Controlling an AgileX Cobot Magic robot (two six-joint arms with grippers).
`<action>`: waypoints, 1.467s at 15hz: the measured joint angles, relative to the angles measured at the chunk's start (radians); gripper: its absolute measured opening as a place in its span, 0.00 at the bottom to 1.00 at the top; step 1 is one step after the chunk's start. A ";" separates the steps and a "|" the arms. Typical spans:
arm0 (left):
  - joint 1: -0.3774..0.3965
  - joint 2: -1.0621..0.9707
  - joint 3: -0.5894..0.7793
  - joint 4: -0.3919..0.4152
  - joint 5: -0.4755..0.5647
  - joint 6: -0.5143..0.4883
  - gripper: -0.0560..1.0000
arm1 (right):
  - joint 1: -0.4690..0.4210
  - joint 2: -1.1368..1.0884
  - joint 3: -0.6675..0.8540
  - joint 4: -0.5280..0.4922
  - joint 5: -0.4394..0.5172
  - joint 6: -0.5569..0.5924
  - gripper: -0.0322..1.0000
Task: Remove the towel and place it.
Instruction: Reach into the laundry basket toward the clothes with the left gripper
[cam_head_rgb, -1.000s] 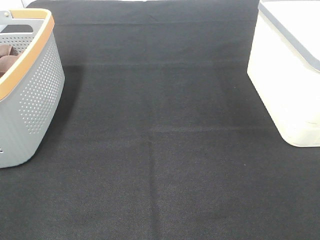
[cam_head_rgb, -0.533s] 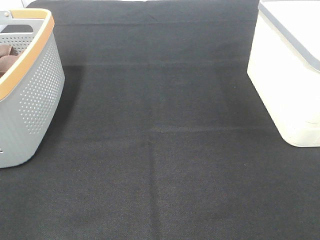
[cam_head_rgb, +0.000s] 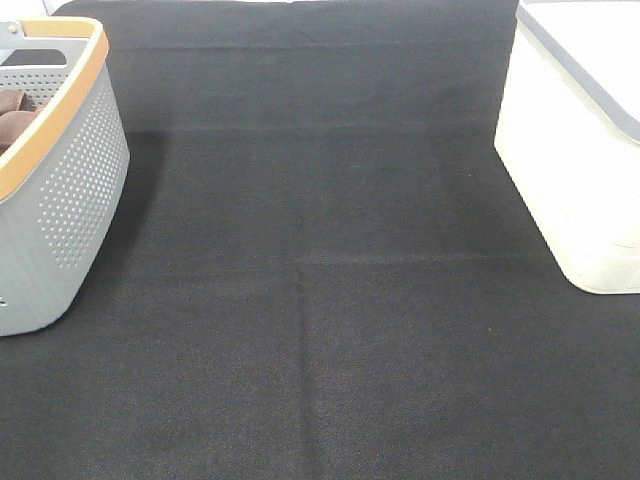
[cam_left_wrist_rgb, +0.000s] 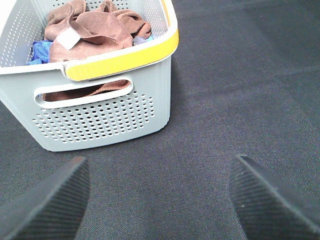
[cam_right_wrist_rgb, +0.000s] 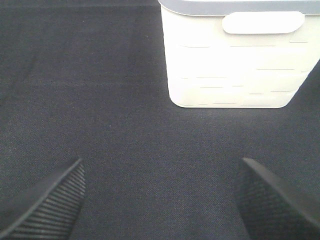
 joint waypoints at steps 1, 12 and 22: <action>0.000 0.000 0.000 0.000 0.000 0.000 0.75 | 0.000 0.000 0.000 0.000 0.000 0.000 0.78; 0.000 0.000 0.000 0.000 0.000 0.000 0.75 | 0.000 0.000 0.000 0.000 0.000 0.000 0.78; 0.000 0.000 0.000 0.000 0.000 0.000 0.75 | 0.000 0.000 0.000 0.000 0.000 0.000 0.78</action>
